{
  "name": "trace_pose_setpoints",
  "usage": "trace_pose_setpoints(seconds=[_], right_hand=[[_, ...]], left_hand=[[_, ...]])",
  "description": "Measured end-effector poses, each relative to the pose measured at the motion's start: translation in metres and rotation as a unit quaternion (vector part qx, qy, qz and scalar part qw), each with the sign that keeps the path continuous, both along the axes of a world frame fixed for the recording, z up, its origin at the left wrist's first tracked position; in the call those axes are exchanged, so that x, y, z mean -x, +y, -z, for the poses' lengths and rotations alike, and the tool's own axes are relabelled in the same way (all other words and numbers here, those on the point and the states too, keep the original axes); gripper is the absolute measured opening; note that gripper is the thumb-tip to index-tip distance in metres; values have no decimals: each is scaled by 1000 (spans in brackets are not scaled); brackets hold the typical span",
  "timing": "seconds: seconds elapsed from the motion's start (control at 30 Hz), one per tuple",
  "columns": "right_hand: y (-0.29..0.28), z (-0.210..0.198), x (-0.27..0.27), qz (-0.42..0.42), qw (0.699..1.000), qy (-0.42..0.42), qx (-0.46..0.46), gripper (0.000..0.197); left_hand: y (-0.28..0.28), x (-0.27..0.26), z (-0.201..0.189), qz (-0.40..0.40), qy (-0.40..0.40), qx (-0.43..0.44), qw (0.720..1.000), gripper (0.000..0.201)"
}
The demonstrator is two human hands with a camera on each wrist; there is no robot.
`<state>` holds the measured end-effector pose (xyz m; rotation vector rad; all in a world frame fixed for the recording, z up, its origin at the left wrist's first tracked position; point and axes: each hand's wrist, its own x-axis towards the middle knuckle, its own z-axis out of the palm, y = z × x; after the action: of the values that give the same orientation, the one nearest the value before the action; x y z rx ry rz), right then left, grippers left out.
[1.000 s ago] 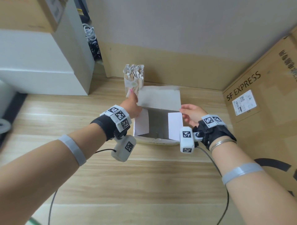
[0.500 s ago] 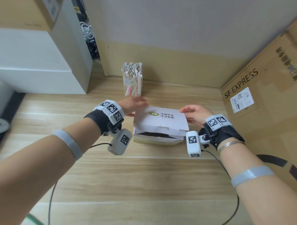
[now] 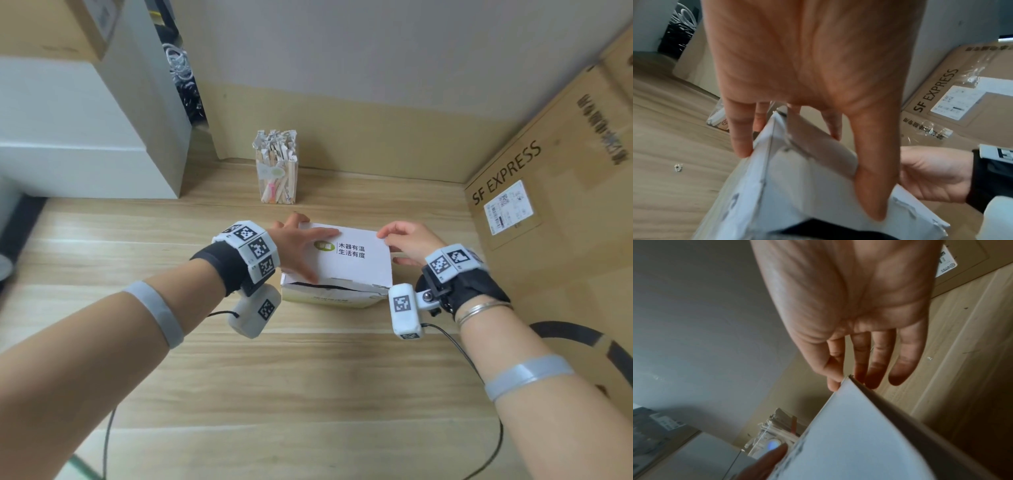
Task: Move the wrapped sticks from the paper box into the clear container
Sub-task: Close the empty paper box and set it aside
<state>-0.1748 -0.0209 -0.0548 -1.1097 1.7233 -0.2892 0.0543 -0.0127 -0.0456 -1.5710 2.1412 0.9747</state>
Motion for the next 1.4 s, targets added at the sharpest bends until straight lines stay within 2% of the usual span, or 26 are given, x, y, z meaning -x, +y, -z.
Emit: trace_pose_setpoints(seconds=[0.07,0.1,0.37,0.43,0.6,0.8,0.93,1.03,1.13,1.4], right_hand=[[1,0,-1,-16,1000,21,5,8],[2,0,-2,-26,999,30,10,10],[11,9,-9,-99,990,88,52,50],[14,13,-12,-97,988,101,61,57],[18,21,-17,-67,991,92,67,67],[24,28,-22,-35,990,106,90,64],[17,24,-17,-38,989,104,101,65],[6,15,-5,-10,988,99,118,64],[-9,5,7,10,985,96,143,62],[-60,4,14,15,977,125,174,63]], left_hand=[[-1,0,0,2,-3,6,1000,87],[0,0,-1,0,-1,9,1000,87],[10,4,15,-30,10,13,999,100],[11,5,19,-35,23,4,999,98],[5,6,21,-78,95,-43,991,74],[8,21,28,-132,33,-12,991,90],[1,26,25,-204,101,10,974,95],[-11,32,20,-244,130,57,959,76],[-30,39,14,-238,164,73,954,57],[-78,57,22,-299,247,90,917,44]])
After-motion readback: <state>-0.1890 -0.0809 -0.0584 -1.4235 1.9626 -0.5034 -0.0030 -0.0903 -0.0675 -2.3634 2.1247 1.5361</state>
